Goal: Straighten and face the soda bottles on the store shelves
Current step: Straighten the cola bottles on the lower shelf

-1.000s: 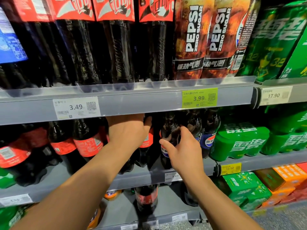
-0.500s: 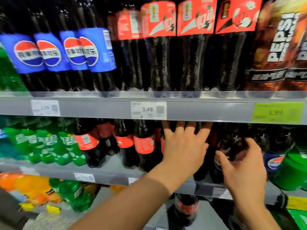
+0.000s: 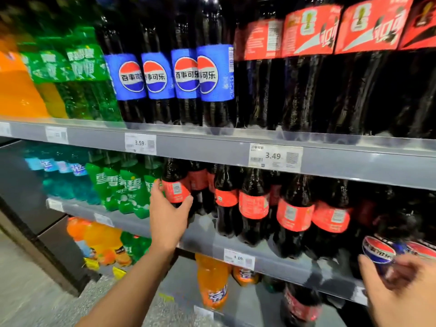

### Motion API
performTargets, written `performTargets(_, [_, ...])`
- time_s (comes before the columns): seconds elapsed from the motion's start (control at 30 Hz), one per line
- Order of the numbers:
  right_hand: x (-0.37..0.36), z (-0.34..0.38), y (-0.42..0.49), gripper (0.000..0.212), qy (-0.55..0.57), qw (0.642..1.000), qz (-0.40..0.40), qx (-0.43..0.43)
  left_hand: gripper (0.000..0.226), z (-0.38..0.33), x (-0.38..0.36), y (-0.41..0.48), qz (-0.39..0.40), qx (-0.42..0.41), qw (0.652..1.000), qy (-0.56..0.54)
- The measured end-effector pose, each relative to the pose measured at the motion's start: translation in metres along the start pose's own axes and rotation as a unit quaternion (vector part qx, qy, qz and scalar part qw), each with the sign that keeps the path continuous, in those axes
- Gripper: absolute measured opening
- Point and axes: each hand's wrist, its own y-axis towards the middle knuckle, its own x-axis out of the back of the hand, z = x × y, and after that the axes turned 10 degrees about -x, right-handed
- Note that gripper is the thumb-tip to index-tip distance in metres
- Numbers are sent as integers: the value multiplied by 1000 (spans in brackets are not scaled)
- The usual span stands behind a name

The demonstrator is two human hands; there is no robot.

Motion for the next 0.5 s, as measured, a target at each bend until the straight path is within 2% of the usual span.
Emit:
performTargets(0.07, [-8,-5,-14,43,18,1000,-3,10,97,9,-7,9,13,9,999,31])
performTargets(0.27, [-20,-27,-27,58,13,999,40,-6,72,9,-21,25,-31,19,987,159])
performTargets(0.43, [-24,-26,-32,57,15,999,41,-3,37,12,-11,14,-46,-53,992,107])
performTargets(0.5, [-26,-23,-35,56,3,998,55,3,31,13,-6,14,-52,-80,990,105])
